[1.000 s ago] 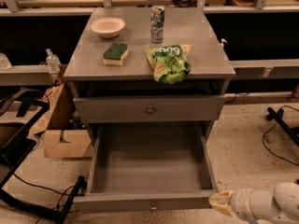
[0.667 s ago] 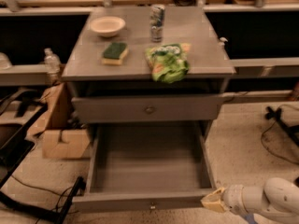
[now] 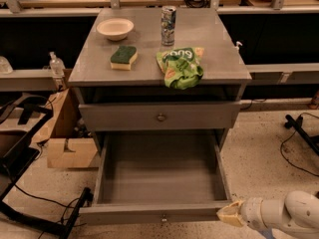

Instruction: Close middle drawer

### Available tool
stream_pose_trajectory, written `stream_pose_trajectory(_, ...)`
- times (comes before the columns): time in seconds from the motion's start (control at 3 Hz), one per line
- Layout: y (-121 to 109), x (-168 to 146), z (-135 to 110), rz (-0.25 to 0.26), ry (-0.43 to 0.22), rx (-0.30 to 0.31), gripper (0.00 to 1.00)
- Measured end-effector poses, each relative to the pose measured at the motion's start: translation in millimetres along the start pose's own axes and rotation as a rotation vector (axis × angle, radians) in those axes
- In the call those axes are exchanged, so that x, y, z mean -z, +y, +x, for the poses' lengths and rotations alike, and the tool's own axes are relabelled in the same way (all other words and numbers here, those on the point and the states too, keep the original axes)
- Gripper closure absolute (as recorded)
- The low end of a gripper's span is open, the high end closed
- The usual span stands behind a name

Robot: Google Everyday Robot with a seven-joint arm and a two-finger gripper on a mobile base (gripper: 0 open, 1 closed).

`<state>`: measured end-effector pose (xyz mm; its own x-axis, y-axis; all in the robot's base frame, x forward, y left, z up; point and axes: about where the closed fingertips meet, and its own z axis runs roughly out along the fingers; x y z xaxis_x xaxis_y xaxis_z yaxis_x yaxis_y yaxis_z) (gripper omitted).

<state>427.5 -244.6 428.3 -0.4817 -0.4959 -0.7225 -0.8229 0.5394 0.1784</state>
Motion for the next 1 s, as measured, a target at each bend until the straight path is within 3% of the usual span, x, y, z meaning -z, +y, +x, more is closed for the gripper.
stream_pose_trajectory(0.67, 0.4, 0.2, 0.3, 0.000, 0.000, 0.000, 0.98)
stream_pose_trajectory(1.0, 0.6, 0.2, 0.4, 0.000, 0.000, 0.000, 0.75)
